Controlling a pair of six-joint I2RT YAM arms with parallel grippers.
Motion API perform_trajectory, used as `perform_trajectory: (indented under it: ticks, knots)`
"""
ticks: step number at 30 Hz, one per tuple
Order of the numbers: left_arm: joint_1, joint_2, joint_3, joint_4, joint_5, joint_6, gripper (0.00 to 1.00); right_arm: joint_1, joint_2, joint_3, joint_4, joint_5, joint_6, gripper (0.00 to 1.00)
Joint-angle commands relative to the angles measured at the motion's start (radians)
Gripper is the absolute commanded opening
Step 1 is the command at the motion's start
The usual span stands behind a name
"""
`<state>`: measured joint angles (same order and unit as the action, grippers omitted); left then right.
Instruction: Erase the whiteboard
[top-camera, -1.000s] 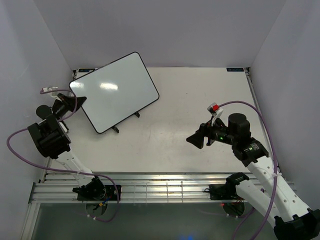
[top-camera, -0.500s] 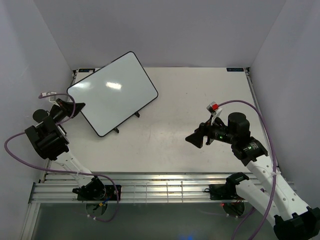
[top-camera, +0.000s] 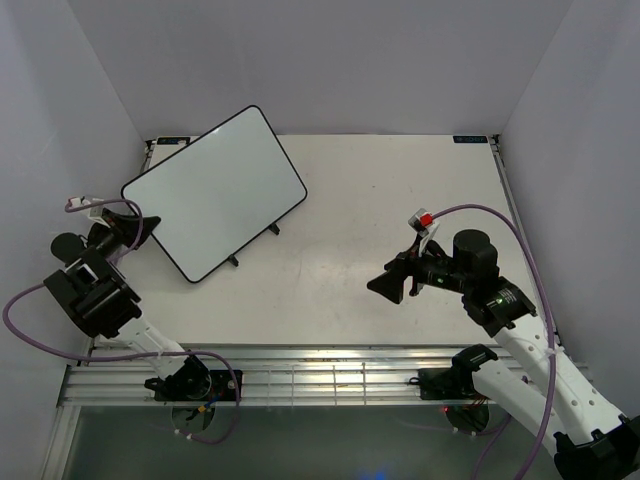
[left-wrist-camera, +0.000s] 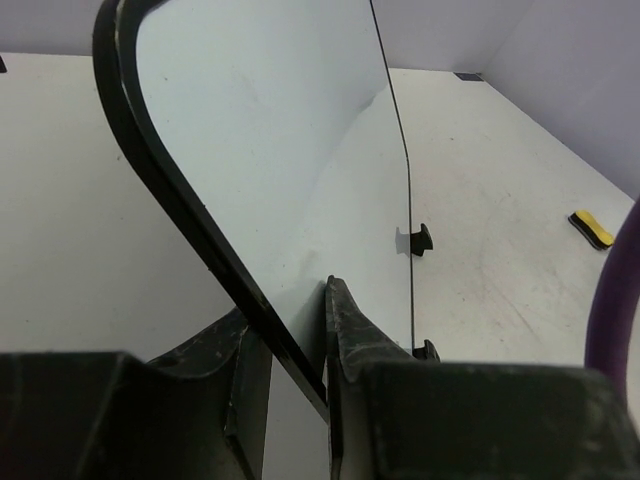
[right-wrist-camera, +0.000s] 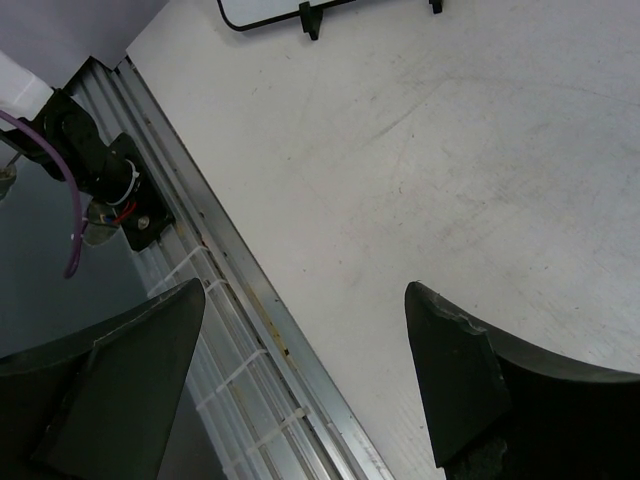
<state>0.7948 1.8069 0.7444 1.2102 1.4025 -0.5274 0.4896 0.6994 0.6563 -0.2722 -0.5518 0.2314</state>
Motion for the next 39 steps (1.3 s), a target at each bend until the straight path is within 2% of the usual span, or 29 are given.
perform_trajectory:
  ticks: [1, 13, 16, 21, 25, 26, 27, 29, 32, 33, 34, 35, 39]
  knots:
    - [0.027, -0.047, -0.004, 0.187, -0.014, 0.366, 0.0, 0.012, -0.015, -0.006, 0.054, -0.007, -0.003, 0.87]
    - [0.03, -0.064, -0.013, 0.057, -0.048, 0.445, 0.0, 0.015, -0.008, -0.021, 0.085, -0.017, 0.0, 0.9]
    - [0.03, -0.054, -0.013, 0.042, -0.056, 0.455, 0.09, 0.014, -0.003, -0.027, 0.093, -0.023, 0.006, 0.91]
    - [0.026, -0.026, -0.019, 0.04, -0.042, 0.443, 0.15, 0.014, 0.012, -0.041, 0.102, -0.022, 0.006, 0.95]
    - [0.017, -0.004, -0.019, 0.081, -0.054, 0.394, 0.24, 0.014, 0.014, -0.046, 0.103, -0.013, 0.008, 0.99]
    - [0.017, 0.002, -0.023, 0.136, -0.056, 0.38, 0.26, 0.014, 0.014, -0.049, 0.103, -0.01, 0.008, 0.91]
    - [0.017, 0.008, -0.03, 0.179, -0.063, 0.351, 0.29, 0.014, 0.015, -0.052, 0.102, -0.004, 0.008, 0.9]
    - [0.017, 0.038, -0.034, 0.286, -0.063, 0.271, 0.29, 0.014, 0.02, -0.057, 0.102, -0.003, 0.008, 0.9]
    - [0.017, 0.064, -0.025, 0.31, -0.053, 0.241, 0.29, 0.015, 0.023, -0.058, 0.099, -0.002, 0.008, 0.9]
    - [0.017, 0.071, -0.022, 0.319, -0.053, 0.233, 0.39, 0.014, 0.023, -0.061, 0.099, -0.002, 0.008, 0.9]
    - [0.017, 0.074, -0.023, 0.324, -0.054, 0.228, 0.81, 0.014, 0.025, -0.06, 0.099, 0.0, 0.008, 0.9]
    - [0.017, 0.077, -0.023, 0.325, -0.06, 0.233, 0.98, 0.014, 0.026, -0.058, 0.097, 0.0, 0.008, 0.9]
    - [0.017, 0.056, -0.045, 0.342, -0.115, 0.265, 0.98, 0.014, 0.032, -0.057, 0.097, 0.003, 0.006, 0.9]
